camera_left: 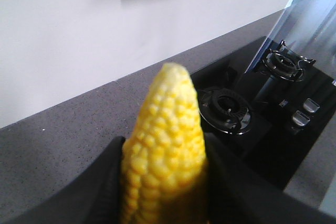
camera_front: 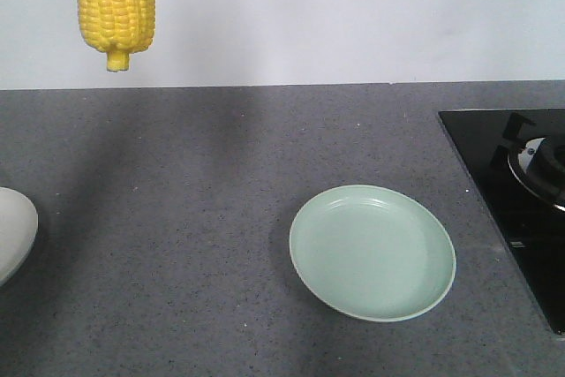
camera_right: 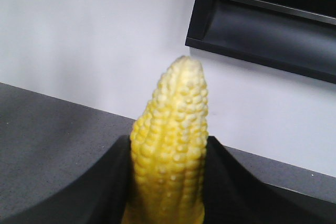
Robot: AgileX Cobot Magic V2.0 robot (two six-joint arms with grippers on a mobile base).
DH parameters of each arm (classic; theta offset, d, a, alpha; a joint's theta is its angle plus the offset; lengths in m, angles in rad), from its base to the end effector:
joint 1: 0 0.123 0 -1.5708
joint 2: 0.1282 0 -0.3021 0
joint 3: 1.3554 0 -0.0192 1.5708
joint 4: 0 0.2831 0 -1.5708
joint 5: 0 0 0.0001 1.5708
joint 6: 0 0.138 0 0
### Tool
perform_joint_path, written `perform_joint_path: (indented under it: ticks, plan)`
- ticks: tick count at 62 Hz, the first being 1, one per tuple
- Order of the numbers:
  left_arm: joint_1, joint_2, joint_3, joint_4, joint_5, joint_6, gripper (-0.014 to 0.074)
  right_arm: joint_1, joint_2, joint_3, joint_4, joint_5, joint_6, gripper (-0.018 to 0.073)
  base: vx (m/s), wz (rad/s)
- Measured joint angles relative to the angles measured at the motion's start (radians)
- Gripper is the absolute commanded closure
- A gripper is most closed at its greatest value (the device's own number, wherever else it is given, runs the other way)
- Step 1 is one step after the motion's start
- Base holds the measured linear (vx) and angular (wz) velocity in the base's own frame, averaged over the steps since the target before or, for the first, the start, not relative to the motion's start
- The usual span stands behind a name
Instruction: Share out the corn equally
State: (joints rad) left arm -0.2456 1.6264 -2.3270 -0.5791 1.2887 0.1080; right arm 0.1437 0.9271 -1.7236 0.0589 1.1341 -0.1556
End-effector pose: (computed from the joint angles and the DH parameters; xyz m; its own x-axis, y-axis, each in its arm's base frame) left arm 0.3189 -0.1547 0.5831 -0.4685 0.0543 -0.8818 0.6340 0.7158 -0.2927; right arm 0.1467 0.0287 0.5827 -0.2172 -0.1629 -0.9624 -0.2244 0.9679 -0.1132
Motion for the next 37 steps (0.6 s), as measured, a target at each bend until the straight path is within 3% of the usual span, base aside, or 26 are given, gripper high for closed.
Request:
perform_joint_path:
  ticks: [37]
  plan:
    - [0.0, 0.0, 0.0, 0.0, 0.0, 0.0, 0.0603, 0.0, 0.0, 0.0, 0.0, 0.0, 0.0, 0.0564, 0.0, 0.0]
